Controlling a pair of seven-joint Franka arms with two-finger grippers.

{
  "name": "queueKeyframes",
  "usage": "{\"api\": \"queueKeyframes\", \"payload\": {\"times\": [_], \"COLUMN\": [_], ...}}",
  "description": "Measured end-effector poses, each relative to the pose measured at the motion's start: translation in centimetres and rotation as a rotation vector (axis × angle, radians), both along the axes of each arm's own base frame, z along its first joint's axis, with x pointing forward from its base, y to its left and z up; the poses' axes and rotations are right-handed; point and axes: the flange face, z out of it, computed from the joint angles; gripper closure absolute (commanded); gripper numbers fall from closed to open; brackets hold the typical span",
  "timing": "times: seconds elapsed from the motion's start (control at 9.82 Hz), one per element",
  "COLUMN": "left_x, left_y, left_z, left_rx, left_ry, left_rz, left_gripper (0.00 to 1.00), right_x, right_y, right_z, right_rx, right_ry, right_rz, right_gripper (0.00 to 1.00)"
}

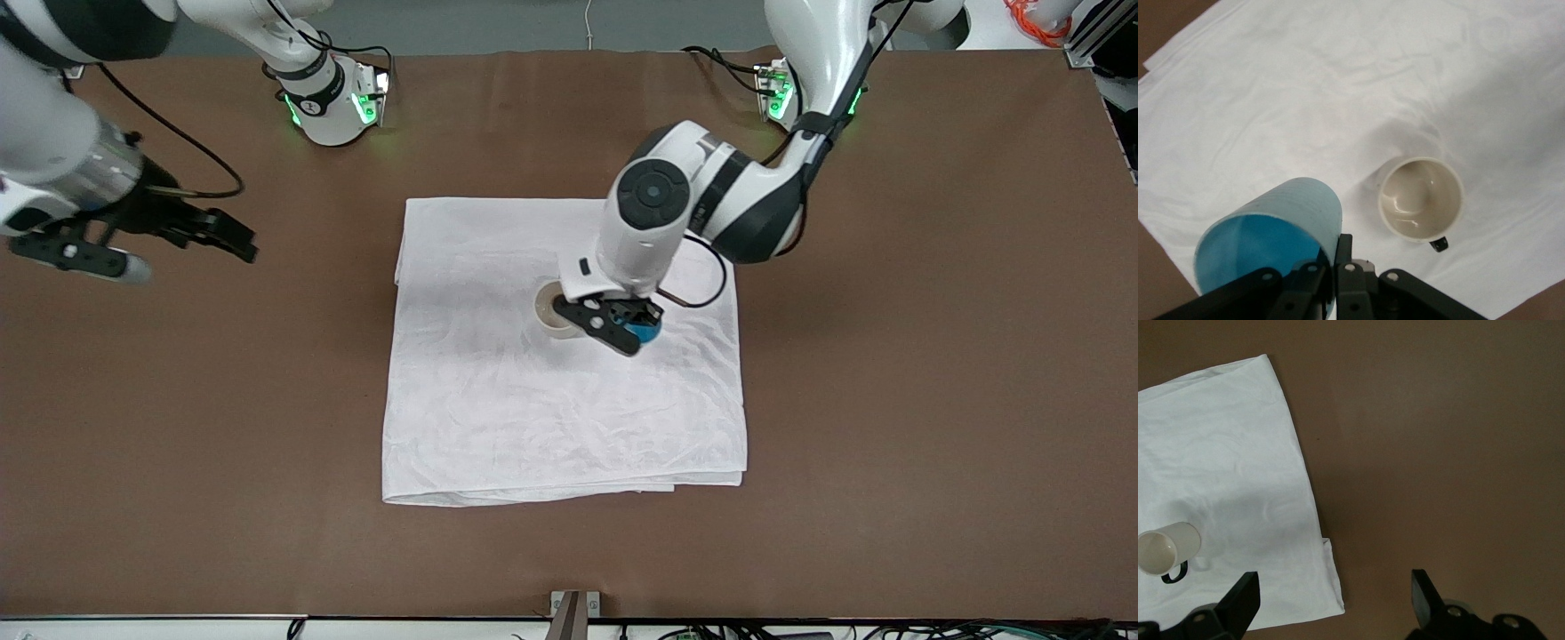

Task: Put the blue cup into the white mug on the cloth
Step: 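Lower the blue cup into the white mug with the left gripper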

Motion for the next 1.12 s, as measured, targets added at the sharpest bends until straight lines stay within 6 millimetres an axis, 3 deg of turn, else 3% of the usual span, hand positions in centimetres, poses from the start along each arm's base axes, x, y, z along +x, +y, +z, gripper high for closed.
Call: {"api": "queueKeyframes", "payload": {"times": [0.2,0.41,0.71,1.12], "left_x": [-3.4,-5.6,-6.1,-5.5], "left_y": [-4.0,-6.5,-7.1,-7.4], "left_z": [-1.4,-2.6,-5.0,-5.5], "left_rx": [0.002,0.008,0.029,0.005], "left_ry": [0.004,0.011,0.031,0.005], "left_rz": [-0.077,-0.123,-0.139,-0.145], "left_gripper": [1.00,1.00,1.00,0.99], "right_x": [-1.3,-1.9,-1.8,-1.3], "right_y": [-3.4,-4.7,-4.6,-5.2], "right_z": [1.4,2.0,3.6,4.7], "right_rx": [0.007,0.012,0.009,0.003], "right_ry": [0.010,-0.004,-0.052,-0.080], "right_rz": [0.070,0.126,0.145,0.134], "right_gripper": [0.01,0.00,0.00,0.00]}}
